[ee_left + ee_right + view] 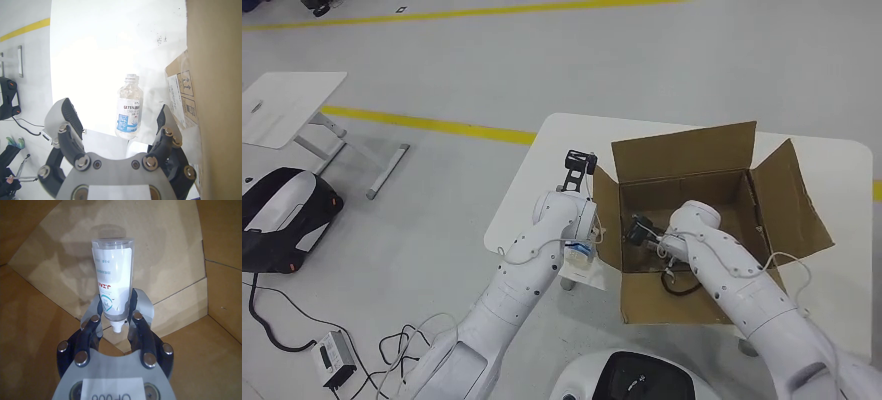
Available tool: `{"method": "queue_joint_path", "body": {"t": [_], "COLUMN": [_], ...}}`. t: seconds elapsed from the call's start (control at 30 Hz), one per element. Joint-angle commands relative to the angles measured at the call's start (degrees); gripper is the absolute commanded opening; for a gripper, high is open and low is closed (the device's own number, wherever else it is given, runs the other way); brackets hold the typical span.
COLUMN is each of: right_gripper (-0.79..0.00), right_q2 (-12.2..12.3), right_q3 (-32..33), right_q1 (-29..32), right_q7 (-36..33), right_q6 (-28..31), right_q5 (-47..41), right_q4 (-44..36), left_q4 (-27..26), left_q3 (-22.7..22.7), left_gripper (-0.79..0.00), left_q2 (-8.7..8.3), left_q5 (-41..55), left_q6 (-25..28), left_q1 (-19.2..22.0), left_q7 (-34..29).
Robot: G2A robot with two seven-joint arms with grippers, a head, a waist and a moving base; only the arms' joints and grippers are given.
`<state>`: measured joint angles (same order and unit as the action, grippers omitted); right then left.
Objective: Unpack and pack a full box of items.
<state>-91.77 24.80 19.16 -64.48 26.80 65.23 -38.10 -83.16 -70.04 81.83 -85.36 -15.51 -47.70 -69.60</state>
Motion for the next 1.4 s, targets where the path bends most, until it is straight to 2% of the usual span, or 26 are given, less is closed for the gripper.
{"method": "queue_joint_path", "body": {"t": [0.0,0.2,0.4,0.6,0.83,1.03,1.37], "right_gripper": [-0.785,-0.785,-0.785,-0.785,-0.785,-0.785,-0.785], "right_q2": [0.0,0.9,3.3,7.3,11.9,13.5,14.1], "right_q3": [0.5,3.0,7.9,15.7,28.1,34.1,39.8], "right_q1": [0.0,0.4,2.2,7.2,18.5,25.3,30.9], "right_q7": [0.3,0.8,0.4,-0.5,-0.5,0.8,8.8], "right_q6": [-0.3,-2.2,-6.4,-12.0,-14.6,-16.6,-21.1], "right_q5": [-0.1,-0.9,-1.0,1.9,3.7,3.8,-0.6], "right_q4": [-0.2,-3.0,-10.4,-23.8,-43.4,-51.1,-56.9], "left_q4": [0.0,0.0,0.0,0.0,-0.1,-4.6,-12.6], "left_q3": [0.0,0.0,0.0,0.0,-0.2,-4.1,-8.6], "left_gripper": [0.0,0.0,0.0,0.0,0.0,0.0,0.0], "left_q2": [0.0,0.0,0.0,0.0,-0.02,-0.61,-1.5], "left_q5": [0.0,0.0,0.0,0.0,0.2,1.4,1.8], "left_q6": [0.0,0.0,0.0,0.0,0.1,1.7,5.1], "left_q1": [0.0,0.0,0.0,0.0,-0.4,-3.8,-9.6], "left_q7": [0.0,0.0,0.0,0.0,1.0,5.9,10.1]}}
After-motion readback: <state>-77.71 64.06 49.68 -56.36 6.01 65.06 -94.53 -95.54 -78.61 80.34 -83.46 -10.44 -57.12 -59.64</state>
